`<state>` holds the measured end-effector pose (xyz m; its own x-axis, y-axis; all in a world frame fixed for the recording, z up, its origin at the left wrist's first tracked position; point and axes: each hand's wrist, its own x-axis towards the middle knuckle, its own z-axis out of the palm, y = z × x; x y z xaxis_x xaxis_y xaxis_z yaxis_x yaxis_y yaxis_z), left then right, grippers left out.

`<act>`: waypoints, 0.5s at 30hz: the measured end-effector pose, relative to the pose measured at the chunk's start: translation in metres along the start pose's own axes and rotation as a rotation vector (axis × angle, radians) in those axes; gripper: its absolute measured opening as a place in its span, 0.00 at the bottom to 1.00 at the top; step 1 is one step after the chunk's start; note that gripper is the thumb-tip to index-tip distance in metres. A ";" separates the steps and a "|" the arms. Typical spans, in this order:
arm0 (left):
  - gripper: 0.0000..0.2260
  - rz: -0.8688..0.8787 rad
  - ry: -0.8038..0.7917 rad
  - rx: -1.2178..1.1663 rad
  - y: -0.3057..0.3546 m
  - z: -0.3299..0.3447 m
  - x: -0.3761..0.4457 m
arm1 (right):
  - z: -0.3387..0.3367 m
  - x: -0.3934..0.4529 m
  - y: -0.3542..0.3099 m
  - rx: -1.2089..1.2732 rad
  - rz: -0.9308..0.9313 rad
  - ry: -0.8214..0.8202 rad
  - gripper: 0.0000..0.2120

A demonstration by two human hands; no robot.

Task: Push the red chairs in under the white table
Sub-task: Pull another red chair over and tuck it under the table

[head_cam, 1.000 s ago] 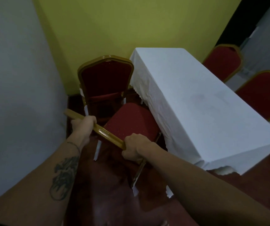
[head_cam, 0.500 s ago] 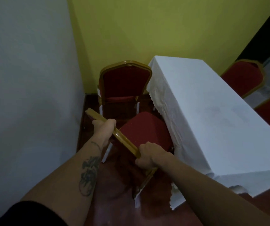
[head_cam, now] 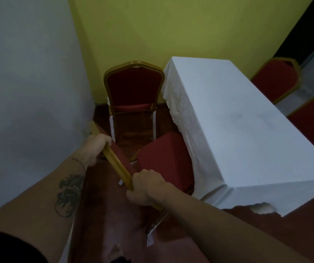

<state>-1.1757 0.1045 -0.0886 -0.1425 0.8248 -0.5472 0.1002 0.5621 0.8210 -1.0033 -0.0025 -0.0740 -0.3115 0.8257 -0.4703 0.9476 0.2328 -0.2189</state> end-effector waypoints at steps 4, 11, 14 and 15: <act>0.07 0.034 -0.080 0.065 0.012 0.009 0.009 | -0.003 -0.001 0.006 0.051 0.043 0.024 0.25; 0.08 0.073 -0.136 0.099 0.031 0.003 0.041 | -0.015 0.026 -0.007 0.115 0.123 0.027 0.24; 0.07 0.084 -0.155 0.127 0.041 -0.004 0.056 | -0.022 0.043 -0.015 0.123 0.151 0.026 0.24; 0.05 0.091 -0.173 0.141 0.045 -0.006 0.060 | -0.024 0.049 -0.018 0.130 0.157 0.027 0.24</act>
<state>-1.1861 0.1796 -0.0834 0.0431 0.8638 -0.5021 0.2429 0.4784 0.8439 -1.0340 0.0461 -0.0722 -0.1570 0.8605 -0.4847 0.9667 0.0335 -0.2537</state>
